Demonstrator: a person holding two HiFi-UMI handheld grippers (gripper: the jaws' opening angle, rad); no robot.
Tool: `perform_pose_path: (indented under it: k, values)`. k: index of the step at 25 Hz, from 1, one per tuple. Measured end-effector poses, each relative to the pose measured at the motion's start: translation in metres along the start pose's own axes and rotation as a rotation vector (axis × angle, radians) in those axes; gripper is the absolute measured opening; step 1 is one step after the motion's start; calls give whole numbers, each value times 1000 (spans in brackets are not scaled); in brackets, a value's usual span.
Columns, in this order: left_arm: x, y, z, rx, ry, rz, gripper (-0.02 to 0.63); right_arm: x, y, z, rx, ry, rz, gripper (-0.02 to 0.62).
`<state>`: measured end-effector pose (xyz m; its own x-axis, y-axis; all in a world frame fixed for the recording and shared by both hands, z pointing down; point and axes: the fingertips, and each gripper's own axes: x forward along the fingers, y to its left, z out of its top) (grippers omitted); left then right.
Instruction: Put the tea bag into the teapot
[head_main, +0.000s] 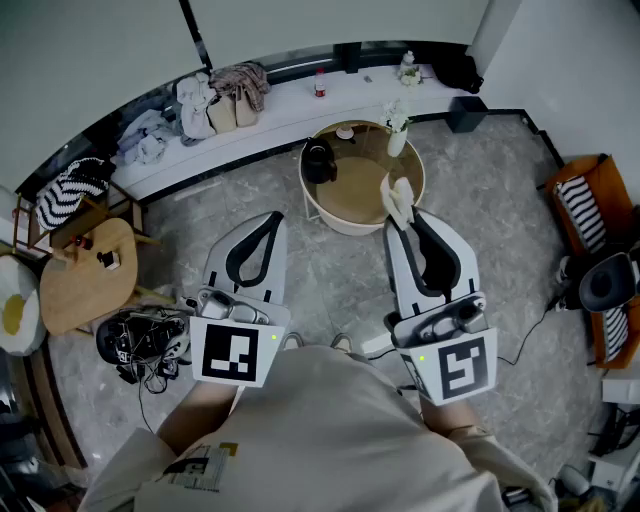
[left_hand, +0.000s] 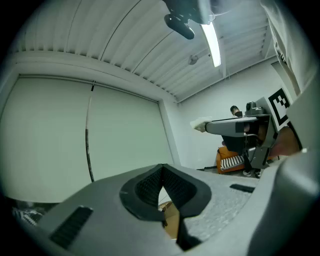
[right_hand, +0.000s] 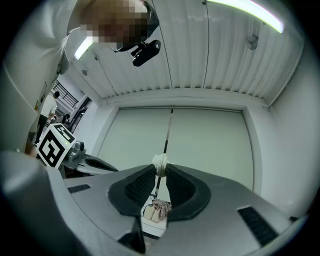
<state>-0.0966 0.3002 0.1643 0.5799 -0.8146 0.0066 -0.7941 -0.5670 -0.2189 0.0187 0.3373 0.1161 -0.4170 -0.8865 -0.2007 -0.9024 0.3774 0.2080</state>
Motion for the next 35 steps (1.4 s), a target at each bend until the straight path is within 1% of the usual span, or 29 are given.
perform_pose_path:
  k: [3,10,23,30,35]
  values:
    - [5,-6,-1,10,9,3,8,-2,-8,-5,46,8,-5,67]
    - [16,-12,-4,19,21,7,8,1,-23,-12,65,-12,13,67]
    - [33,-34,1,37,27,13,8,-9,-41,-23,71,4,51,69]
    - [51,-57,4,36,39,29,8,-21,-68,-32,85,6,65,69]
    - [52,-70,4,34,47,52,8,-31,-77,-33,89,-7,83,69]
